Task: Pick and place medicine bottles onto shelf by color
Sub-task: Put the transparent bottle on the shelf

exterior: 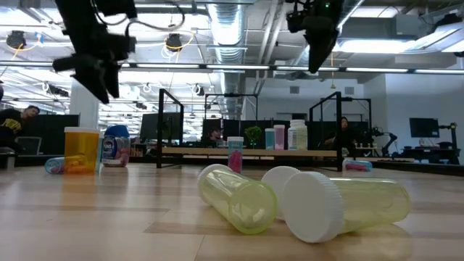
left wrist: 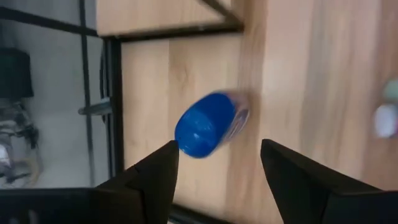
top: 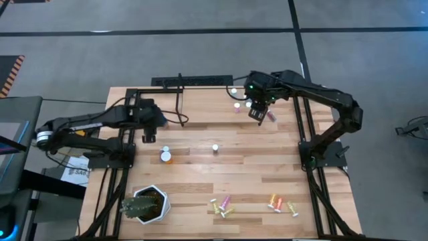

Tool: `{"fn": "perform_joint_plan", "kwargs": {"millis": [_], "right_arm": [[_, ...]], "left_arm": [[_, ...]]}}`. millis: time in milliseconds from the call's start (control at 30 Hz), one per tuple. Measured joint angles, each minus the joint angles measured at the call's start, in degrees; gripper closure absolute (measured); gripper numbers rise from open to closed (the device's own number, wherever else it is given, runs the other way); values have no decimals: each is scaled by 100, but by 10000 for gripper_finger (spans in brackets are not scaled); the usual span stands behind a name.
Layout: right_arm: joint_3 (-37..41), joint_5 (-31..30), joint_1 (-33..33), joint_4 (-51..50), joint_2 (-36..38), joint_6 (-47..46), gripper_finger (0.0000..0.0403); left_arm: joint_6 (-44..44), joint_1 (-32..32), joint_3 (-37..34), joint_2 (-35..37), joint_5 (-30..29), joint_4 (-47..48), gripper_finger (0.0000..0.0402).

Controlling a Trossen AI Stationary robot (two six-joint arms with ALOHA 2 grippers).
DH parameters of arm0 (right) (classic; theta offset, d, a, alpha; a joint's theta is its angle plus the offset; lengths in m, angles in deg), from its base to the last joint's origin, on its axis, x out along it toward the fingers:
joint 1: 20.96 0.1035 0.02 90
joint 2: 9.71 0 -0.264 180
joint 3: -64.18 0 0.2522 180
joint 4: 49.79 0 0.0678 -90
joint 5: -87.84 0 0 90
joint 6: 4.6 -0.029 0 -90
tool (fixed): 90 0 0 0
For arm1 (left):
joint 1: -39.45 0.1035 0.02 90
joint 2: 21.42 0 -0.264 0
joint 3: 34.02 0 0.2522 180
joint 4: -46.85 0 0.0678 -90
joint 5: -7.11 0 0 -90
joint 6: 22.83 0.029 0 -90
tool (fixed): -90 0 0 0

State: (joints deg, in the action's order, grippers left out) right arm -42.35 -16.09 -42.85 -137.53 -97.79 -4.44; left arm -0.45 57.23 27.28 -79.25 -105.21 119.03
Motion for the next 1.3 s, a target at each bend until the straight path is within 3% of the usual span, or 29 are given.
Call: {"fn": "perform_joint_plan", "kwargs": {"millis": [300,600,967,1300], "right_arm": [[694,-42,41,219,1078,-219,187],[2814,-103,174,1664,2910,-493,187],[5303,-123,666,3313,4654,-1608,187],[6339,-232,977,3949,5260,-1872,187]], "left_arm": [[954,821,-6,-373,520,-299,179],[1524,1696,-6,-369,1576,-637,179],[2088,2386,-6,-566,2571,-905,179],[1998,2445,-6,-1217,2446,-931,179]]}}
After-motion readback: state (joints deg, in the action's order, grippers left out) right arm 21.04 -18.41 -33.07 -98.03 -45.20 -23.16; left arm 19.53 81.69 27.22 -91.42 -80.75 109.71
